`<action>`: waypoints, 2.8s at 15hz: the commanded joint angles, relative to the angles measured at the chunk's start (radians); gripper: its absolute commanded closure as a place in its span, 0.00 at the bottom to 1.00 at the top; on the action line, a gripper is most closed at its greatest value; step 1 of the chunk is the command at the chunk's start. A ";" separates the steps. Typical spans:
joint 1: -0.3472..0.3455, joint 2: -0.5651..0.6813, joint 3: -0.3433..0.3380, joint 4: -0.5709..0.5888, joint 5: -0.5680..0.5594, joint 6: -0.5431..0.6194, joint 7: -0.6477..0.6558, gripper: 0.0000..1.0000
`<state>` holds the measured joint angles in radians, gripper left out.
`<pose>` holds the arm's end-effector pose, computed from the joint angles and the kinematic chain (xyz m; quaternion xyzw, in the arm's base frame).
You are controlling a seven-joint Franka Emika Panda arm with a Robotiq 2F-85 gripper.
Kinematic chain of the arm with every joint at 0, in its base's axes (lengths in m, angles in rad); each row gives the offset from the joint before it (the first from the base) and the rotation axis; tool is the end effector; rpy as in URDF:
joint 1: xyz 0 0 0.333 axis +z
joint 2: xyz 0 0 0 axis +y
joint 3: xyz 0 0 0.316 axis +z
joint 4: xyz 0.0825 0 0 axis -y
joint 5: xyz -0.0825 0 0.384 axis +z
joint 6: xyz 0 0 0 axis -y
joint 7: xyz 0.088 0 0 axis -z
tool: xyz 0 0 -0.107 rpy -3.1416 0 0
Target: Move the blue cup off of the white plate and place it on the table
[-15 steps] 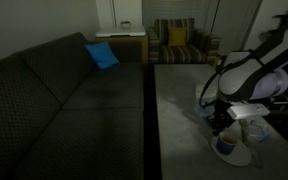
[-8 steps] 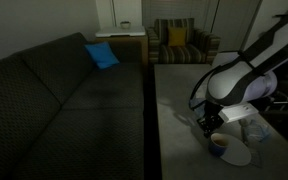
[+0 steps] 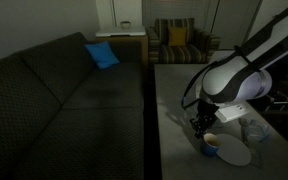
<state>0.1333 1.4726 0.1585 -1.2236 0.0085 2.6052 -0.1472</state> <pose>0.6228 0.1689 -0.1370 -0.9849 -0.1467 0.0451 0.0807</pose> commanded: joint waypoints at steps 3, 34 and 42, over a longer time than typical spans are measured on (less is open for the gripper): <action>-0.069 0.001 0.051 -0.023 0.020 0.054 -0.075 0.97; -0.026 0.005 -0.050 -0.076 0.057 0.135 0.030 0.97; -0.007 0.005 -0.068 -0.072 0.048 0.117 0.076 0.83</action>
<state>0.1212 1.4775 0.1032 -1.2903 0.0808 2.7370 -0.0968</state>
